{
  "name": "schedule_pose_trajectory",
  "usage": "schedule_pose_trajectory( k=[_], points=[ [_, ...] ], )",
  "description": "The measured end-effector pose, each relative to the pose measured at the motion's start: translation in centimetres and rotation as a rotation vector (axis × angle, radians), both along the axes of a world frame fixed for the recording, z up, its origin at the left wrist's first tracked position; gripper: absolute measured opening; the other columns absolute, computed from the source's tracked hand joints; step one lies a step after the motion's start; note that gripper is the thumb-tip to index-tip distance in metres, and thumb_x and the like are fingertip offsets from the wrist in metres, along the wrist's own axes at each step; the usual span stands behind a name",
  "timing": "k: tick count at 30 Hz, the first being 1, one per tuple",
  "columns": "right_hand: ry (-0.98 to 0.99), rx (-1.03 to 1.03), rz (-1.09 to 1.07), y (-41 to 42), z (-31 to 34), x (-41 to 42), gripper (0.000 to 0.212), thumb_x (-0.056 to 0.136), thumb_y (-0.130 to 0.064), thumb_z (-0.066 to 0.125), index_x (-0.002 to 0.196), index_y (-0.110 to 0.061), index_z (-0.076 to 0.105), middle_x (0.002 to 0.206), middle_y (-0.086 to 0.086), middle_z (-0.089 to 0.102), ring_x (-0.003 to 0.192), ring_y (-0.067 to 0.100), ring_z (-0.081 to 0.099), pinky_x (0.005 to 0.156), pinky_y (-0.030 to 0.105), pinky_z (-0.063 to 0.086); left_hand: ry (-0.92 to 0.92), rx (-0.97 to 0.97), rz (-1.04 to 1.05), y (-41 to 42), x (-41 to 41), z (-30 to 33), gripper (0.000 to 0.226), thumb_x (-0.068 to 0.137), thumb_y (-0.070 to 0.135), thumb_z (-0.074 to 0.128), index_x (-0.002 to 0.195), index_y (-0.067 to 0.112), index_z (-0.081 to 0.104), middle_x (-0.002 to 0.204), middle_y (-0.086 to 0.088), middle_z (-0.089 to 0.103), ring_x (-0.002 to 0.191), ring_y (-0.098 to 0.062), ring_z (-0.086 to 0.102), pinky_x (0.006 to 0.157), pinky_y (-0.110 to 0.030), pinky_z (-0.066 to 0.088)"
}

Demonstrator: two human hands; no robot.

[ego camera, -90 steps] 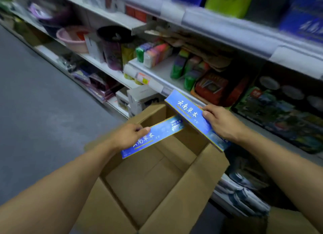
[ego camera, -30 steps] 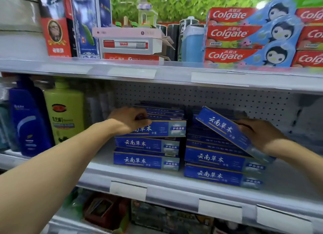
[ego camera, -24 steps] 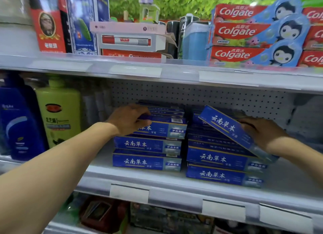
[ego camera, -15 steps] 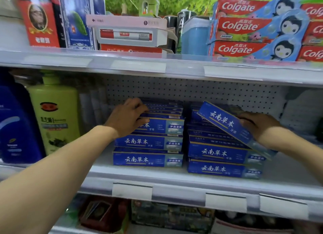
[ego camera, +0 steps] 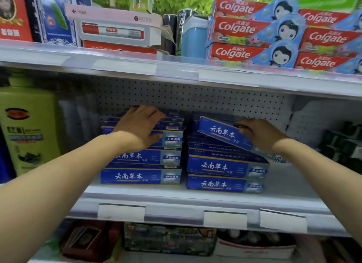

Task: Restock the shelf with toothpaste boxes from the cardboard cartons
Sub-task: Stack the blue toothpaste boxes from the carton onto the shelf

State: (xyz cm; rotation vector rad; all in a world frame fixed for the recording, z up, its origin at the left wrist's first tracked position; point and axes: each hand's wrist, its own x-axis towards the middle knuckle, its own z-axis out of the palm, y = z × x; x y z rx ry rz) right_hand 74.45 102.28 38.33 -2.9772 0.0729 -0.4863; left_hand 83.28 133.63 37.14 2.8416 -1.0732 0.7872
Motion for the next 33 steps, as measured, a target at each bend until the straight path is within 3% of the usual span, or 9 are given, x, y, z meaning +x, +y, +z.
schedule_pose_trajectory(
  k=[3,6,10,15,18,22,25,29,33],
  points=[
    [-0.005,-0.001,0.079,-0.5,0.1,1.9,0.033,0.101,-0.024,0.039,0.131,-0.016,0.051,0.124,0.012,0.060,0.104,0.030,0.058,0.090,0.043,0.048,-0.002,0.018,0.001,-1.6,-0.8,0.1,0.059,0.091,0.045,0.051,0.142,0.025,0.029,0.144,0.002,0.029,0.131,-0.019,0.024,0.105,-0.033,0.022],
    [-0.002,-0.006,0.126,-1.1,0.0,4.0,0.037,0.100,-0.023,0.041,0.136,-0.016,0.048,0.132,0.009,0.055,0.111,0.028,0.055,0.088,0.030,0.044,-0.002,0.031,0.022,-2.8,-1.3,0.4,0.060,0.091,0.045,0.052,0.142,0.025,0.029,0.145,0.003,0.029,0.132,-0.019,0.024,0.105,-0.033,0.022],
    [0.017,-0.036,0.166,-1.4,-0.4,6.0,0.038,0.100,-0.024,0.042,0.137,-0.018,0.047,0.138,0.011,0.050,0.119,0.029,0.050,0.099,0.039,0.041,0.012,0.050,0.060,-3.8,-1.6,0.9,0.059,0.091,0.045,0.051,0.142,0.026,0.028,0.145,0.003,0.029,0.132,-0.019,0.023,0.107,-0.034,0.022],
    [-0.043,-0.160,0.185,-1.6,-1.8,6.8,0.039,0.100,-0.019,0.042,0.138,-0.016,0.046,0.139,0.011,0.046,0.124,0.028,0.042,0.096,0.029,0.031,0.021,0.063,0.107,-5.4,-1.9,1.2,0.059,0.092,0.045,0.049,0.142,0.026,0.027,0.146,0.002,0.028,0.133,-0.021,0.023,0.108,-0.035,0.021],
    [-0.123,-0.197,0.211,-2.0,-2.2,6.9,0.037,0.098,-0.016,0.045,0.135,-0.018,0.050,0.140,0.010,0.041,0.125,0.030,0.035,0.096,0.030,0.027,0.012,0.062,0.124,-6.2,-2.0,1.1,0.059,0.092,0.046,0.048,0.142,0.025,0.027,0.146,0.001,0.028,0.133,-0.022,0.023,0.108,-0.035,0.021],
    [-0.089,-0.178,0.198,-2.3,-1.9,6.0,0.049,0.092,-0.012,0.056,0.139,-0.024,0.044,0.147,0.011,0.026,0.132,0.031,0.023,0.106,0.035,0.024,0.022,0.073,0.144,-7.1,-2.2,1.1,0.057,0.092,0.044,0.049,0.141,0.024,0.028,0.146,0.000,0.027,0.134,-0.022,0.021,0.108,-0.035,0.021],
    [-0.048,-0.161,0.195,-2.6,-1.5,4.4,0.060,0.090,-0.018,0.060,0.144,-0.022,0.034,0.146,0.009,0.026,0.132,0.028,0.022,0.108,0.032,0.024,0.032,0.080,0.147,-7.8,-2.4,1.3,0.057,0.091,0.044,0.050,0.140,0.023,0.029,0.145,0.000,0.028,0.133,-0.022,0.022,0.106,-0.036,0.022],
    [-0.031,-0.134,0.183,-2.5,-0.8,1.2,0.063,0.090,-0.022,0.060,0.145,-0.020,0.030,0.147,0.006,0.028,0.133,0.024,0.021,0.108,0.031,0.023,0.055,0.074,0.119,-8.7,-3.0,1.8,0.058,0.091,0.044,0.052,0.141,0.025,0.029,0.144,0.000,0.030,0.133,-0.022,0.022,0.107,-0.036,0.021],
    [0.006,-0.104,0.105,-2.0,-0.5,-2.3,0.063,0.091,-0.030,0.057,0.147,-0.022,0.027,0.155,0.000,0.017,0.142,0.021,0.011,0.116,0.032,0.015,0.054,0.087,0.061,-9.7,-4.1,2.4,0.061,0.091,0.044,0.052,0.143,0.025,0.027,0.145,-0.002,0.030,0.134,-0.023,0.023,0.108,-0.038,0.022]
  ],
)
